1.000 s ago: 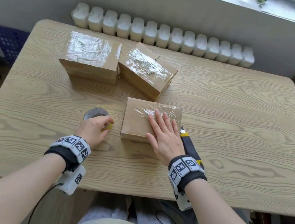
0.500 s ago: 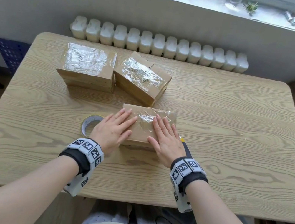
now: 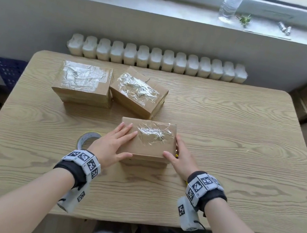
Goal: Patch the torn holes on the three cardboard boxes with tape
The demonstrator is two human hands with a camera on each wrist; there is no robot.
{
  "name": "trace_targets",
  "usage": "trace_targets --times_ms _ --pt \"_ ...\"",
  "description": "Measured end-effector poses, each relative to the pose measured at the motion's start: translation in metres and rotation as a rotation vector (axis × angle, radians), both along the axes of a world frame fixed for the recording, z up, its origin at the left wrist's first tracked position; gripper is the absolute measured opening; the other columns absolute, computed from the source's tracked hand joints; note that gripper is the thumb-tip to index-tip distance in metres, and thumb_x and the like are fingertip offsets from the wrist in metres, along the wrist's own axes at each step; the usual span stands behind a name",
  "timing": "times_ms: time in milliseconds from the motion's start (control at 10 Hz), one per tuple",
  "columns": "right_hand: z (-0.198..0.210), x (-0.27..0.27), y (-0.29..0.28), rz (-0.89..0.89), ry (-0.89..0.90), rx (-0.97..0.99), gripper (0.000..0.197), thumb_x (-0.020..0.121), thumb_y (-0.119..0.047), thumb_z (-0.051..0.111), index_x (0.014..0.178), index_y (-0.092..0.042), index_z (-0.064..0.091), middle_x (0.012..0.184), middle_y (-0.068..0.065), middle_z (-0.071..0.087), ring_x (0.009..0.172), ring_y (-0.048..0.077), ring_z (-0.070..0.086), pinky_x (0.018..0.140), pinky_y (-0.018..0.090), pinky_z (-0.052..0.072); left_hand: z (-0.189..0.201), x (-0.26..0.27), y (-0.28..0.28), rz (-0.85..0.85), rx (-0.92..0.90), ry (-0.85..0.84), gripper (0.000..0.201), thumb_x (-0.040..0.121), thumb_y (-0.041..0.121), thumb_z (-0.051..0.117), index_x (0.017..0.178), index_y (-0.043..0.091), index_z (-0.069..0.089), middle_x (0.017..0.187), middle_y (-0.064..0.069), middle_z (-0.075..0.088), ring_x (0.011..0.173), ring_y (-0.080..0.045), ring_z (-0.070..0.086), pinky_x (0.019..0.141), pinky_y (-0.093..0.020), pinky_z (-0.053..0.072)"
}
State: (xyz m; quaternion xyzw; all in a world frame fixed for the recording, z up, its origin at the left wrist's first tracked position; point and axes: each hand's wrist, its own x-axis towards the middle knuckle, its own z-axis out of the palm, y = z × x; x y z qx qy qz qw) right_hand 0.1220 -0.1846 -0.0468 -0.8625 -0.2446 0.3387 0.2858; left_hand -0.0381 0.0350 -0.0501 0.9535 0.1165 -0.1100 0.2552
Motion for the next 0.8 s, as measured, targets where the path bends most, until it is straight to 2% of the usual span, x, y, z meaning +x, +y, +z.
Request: trace_targets --times_ms 100,300,400,500,600,700,800 --pt "0.000 0.004 0.001 -0.022 0.001 -0.013 0.083 0.088 -0.036 0.062 0.152 -0.024 0.011 0.153 -0.002 0.031 0.136 0.016 0.037 0.112 0.035 0.030 0.006 0.008 -0.008 -0.025 0.018 0.013 0.064 0.095 0.043 0.047 0.149 0.035 0.014 0.154 0.019 -0.006 0.140 -0.001 -0.015 0.116 -0.029 0.016" --pt "0.012 0.019 0.004 -0.008 -0.056 -0.099 0.080 0.090 -0.035 0.060 0.152 -0.019 0.012 0.155 0.001 0.026 0.141 0.018 0.029 0.115 0.032 0.024 0.022 0.035 -0.018 -0.053 0.137 0.132 0.063 0.099 0.034 0.042 0.151 0.028 0.006 0.158 0.008 -0.008 0.146 -0.013 -0.007 0.118 -0.029 0.005" --pt "0.018 0.023 0.010 0.028 -0.100 -0.169 0.080 0.091 -0.036 0.058 0.152 -0.017 0.010 0.156 0.003 0.023 0.141 0.020 0.029 0.115 0.034 0.025 0.029 0.046 -0.020 -0.075 0.217 0.196 0.064 0.100 0.032 0.040 0.152 0.027 0.003 0.159 0.006 -0.009 0.146 -0.014 -0.005 0.118 -0.031 0.008" --pt "0.024 0.029 0.017 0.041 -0.133 -0.233 0.077 0.093 -0.036 0.054 0.152 -0.018 0.008 0.153 0.006 0.030 0.136 0.024 0.036 0.111 0.036 0.032 0.032 0.058 -0.021 -0.060 0.238 0.222 0.063 0.100 0.028 0.040 0.151 0.026 0.003 0.159 0.005 -0.009 0.147 -0.015 -0.003 0.119 -0.034 0.011" --pt "0.039 0.035 0.020 0.086 -0.169 -0.252 0.068 0.096 -0.032 0.048 0.151 -0.017 0.011 0.154 0.005 0.027 0.136 0.023 0.037 0.111 0.036 0.032 0.038 0.068 -0.022 -0.044 0.234 0.224 0.064 0.099 0.026 0.043 0.151 0.025 0.007 0.160 0.004 -0.005 0.147 -0.015 0.000 0.119 -0.034 0.012" --pt "0.060 0.046 0.029 0.177 -0.272 -0.271 0.053 0.098 -0.026 0.042 0.147 -0.014 0.024 0.147 0.007 0.037 0.128 0.026 0.044 0.106 0.039 0.037 0.054 0.079 -0.017 -0.016 0.237 0.199 0.049 0.097 0.031 0.044 0.143 0.020 0.033 0.155 -0.002 0.024 0.142 -0.020 0.022 0.114 -0.034 0.024" --pt "0.077 0.058 0.041 0.189 -0.386 -0.318 0.035 0.099 -0.027 0.037 0.128 -0.011 0.048 0.130 0.008 0.051 0.115 0.028 0.052 0.095 0.041 0.045 0.076 0.092 -0.009 -0.023 0.350 0.205 0.034 0.097 0.032 0.035 0.119 0.016 0.056 0.124 -0.004 0.055 0.115 -0.024 0.050 0.096 -0.036 0.041"
